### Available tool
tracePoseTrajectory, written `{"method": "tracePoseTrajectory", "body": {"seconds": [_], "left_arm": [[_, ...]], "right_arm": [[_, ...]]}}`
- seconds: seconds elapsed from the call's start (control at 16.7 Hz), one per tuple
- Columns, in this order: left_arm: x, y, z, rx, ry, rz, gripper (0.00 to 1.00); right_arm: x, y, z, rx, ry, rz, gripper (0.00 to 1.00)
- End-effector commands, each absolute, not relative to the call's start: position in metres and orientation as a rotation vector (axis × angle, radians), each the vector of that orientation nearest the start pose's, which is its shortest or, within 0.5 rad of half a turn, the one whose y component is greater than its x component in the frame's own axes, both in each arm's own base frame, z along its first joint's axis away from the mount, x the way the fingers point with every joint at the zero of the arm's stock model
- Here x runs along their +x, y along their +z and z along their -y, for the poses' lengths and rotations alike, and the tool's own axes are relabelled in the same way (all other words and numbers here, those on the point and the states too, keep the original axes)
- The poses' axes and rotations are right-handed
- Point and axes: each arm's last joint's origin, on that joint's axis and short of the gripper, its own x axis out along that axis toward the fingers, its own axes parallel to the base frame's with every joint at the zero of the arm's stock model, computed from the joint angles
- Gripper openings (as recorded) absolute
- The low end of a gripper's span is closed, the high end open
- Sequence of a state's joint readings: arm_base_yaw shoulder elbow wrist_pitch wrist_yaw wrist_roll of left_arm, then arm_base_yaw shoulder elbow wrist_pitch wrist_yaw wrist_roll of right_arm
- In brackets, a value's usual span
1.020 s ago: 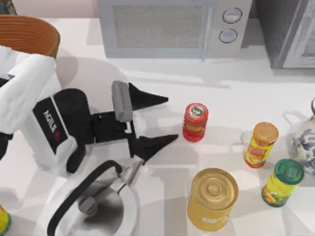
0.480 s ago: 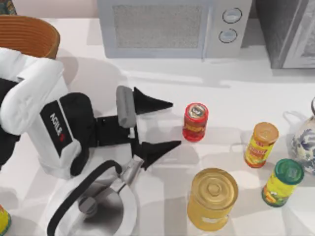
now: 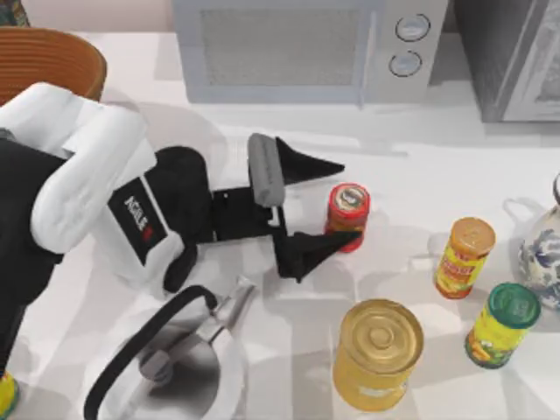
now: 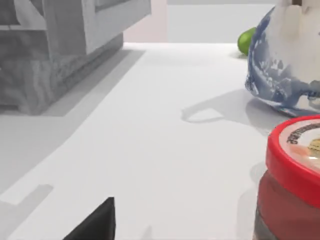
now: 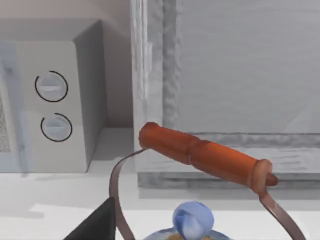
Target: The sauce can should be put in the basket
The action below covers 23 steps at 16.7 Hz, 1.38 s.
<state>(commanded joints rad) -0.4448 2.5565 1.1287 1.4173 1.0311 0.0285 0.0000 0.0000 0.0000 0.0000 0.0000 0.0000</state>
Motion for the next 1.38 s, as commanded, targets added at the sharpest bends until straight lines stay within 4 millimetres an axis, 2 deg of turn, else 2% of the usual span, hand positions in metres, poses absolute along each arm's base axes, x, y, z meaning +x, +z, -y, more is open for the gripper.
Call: {"method": "tracePoseTrajectory", "body": {"seconds": [0.18,0.48,1.26,1.38], "left_arm": [[0.364,0.007,0.225,0.013,-1.449,0.009,1.0],[0.361,0.006,0.228,0.014,-1.449,0.006,1.0],[0.361,0.006,0.228,0.014,-1.449,0.006,0.02],[0.361,0.006,0.228,0.014,-1.449,0.006,0.0]], "right_arm": [[0.106,0.16,0.001,0.0,0.0,0.0,1.0],[0.106,0.16,0.001,0.0,0.0,0.0,1.0],[0.106,0.16,0.001,0.0,0.0,0.0,1.0],[0.106,0.16,0.001,0.0,0.0,0.0,1.0]]}}
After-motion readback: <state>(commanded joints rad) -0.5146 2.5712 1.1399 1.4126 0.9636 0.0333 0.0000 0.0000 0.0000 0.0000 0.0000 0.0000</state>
